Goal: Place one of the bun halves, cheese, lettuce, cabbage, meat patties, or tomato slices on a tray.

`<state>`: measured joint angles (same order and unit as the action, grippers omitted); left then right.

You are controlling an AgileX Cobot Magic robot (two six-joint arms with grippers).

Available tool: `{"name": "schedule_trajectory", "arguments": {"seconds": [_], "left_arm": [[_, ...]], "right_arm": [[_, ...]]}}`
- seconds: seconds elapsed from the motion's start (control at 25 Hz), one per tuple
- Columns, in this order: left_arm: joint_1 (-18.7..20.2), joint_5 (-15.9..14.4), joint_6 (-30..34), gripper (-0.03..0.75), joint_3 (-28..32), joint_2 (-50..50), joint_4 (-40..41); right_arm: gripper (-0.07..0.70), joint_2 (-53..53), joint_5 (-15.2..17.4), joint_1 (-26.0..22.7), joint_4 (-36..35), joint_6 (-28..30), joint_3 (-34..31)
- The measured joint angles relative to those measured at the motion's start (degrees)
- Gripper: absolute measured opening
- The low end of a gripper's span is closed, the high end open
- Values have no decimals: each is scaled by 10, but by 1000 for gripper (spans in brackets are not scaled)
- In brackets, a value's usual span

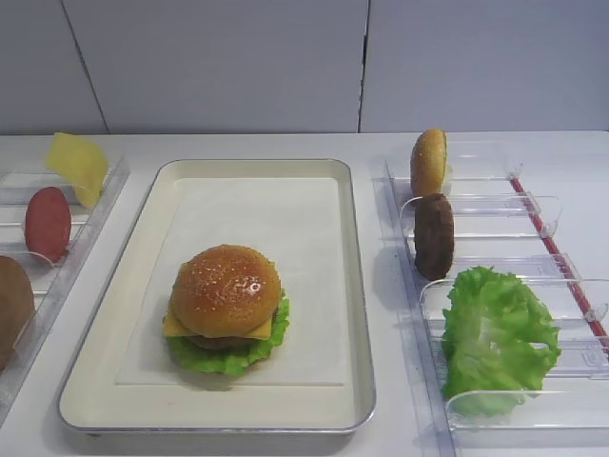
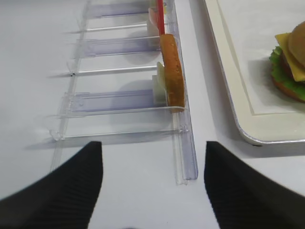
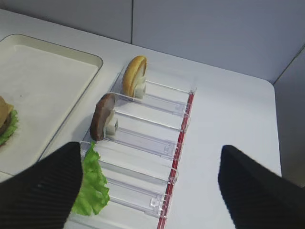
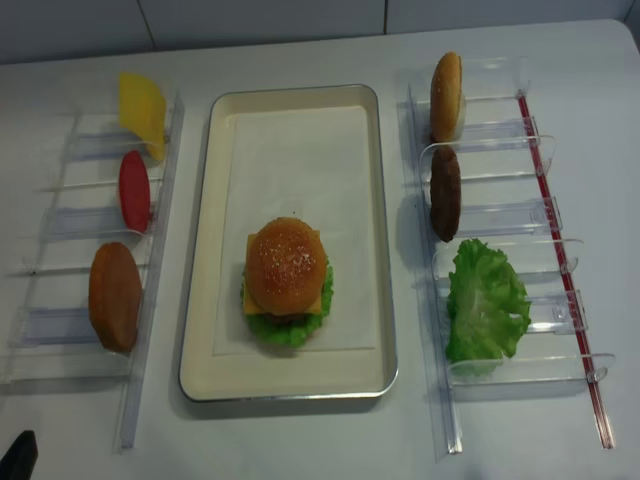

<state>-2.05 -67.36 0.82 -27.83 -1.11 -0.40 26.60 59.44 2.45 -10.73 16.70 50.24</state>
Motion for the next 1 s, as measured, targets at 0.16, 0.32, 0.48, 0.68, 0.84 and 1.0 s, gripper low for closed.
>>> {"name": "schedule_trajectory", "arguments": {"seconds": [0.16, 0.32, 0.48, 0.68, 0.84, 1.0], "left_arm": [[0, 0, 0, 465, 0, 0, 0], [0, 0, 0, 465, 0, 0, 0], [0, 0, 0, 465, 0, 0, 0], [0, 0, 0, 465, 0, 0, 0], [0, 0, 0, 465, 0, 0, 0], [0, 0, 0, 465, 0, 0, 0]], "right_arm": [[611, -107, 36, -17, 2, -3, -68], [611, -186, 78, -23, 6, -6, -123], [611, -238, 86, -23, 7, -27, -154], [611, -273, 86, -23, 8, -36, -193], [611, -275, 80, -23, 16, -36, -225], [611, -275, 73, -23, 20, -36, -231]]}}
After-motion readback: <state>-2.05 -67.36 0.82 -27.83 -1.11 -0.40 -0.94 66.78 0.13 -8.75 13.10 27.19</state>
